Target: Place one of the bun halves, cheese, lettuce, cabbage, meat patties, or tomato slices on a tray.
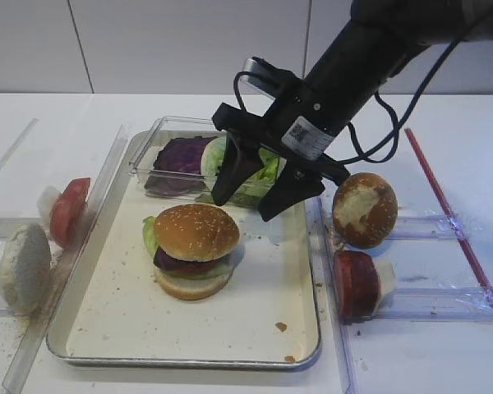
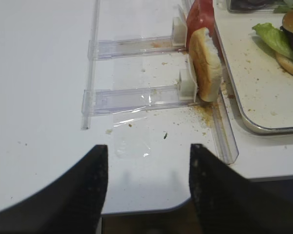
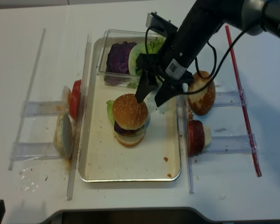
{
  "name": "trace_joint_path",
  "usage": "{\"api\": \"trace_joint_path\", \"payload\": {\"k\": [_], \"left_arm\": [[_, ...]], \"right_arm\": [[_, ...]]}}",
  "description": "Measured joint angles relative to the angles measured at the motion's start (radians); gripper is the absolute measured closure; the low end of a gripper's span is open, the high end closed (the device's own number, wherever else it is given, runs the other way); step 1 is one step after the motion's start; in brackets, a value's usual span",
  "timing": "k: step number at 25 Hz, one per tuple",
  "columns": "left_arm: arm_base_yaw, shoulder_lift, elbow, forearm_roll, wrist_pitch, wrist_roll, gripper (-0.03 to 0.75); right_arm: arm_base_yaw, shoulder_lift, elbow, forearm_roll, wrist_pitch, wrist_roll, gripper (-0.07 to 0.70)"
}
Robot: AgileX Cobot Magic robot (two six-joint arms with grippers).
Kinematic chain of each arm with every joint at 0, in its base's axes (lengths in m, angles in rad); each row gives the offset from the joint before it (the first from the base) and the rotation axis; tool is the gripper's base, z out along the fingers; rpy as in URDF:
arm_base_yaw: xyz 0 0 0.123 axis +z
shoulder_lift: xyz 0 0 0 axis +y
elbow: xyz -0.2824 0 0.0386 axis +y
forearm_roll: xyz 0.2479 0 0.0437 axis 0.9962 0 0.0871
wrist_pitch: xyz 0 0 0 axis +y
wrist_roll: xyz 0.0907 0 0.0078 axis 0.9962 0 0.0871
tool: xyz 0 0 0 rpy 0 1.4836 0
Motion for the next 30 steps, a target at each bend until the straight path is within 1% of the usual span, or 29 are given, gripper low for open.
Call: {"api": "trace_joint_path", "payload": {"k": [3,9,11,14,22,24,26,30], "left_arm": [[0.0,0.0,0.0,0.0,0.0,0.0,0.356],[0.0,0.0,0.0,0.0,0.0,0.0,0.356],[0.0,0.0,0.0,0.0,0.0,0.0,0.356],[0.0,0.0,0.0,0.0,0.0,0.0,0.356],[0.0,0.0,0.0,0.0,0.0,0.0,0.356],[0.0,0.0,0.0,0.0,0.0,0.0,0.356],[0.0,0.0,0.0,0.0,0.0,0.0,0.356],[0.0,0.0,0.0,0.0,0.0,0.0,0.356]], "right_arm": [[0.011,0.0,-0.034,-0.079,0.008,0.059,0.144],[0.071,-0.006,-0.133,-0.264,0.016,0.181,0.144],[0.084,-0.014,-0.149,-0.319,0.019,0.221,0.144],[0.089,-0.027,-0.156,-0.359,0.021,0.246,0.145],[0.089,-0.081,-0.156,-0.553,0.03,0.319,0.181],[0.085,-0.098,-0.156,-0.58,0.031,0.324,0.183],[0.063,-0.107,-0.156,-0.581,0.033,0.325,0.183],[-0.017,-0.132,-0.147,-0.587,0.033,0.322,0.184]]}}
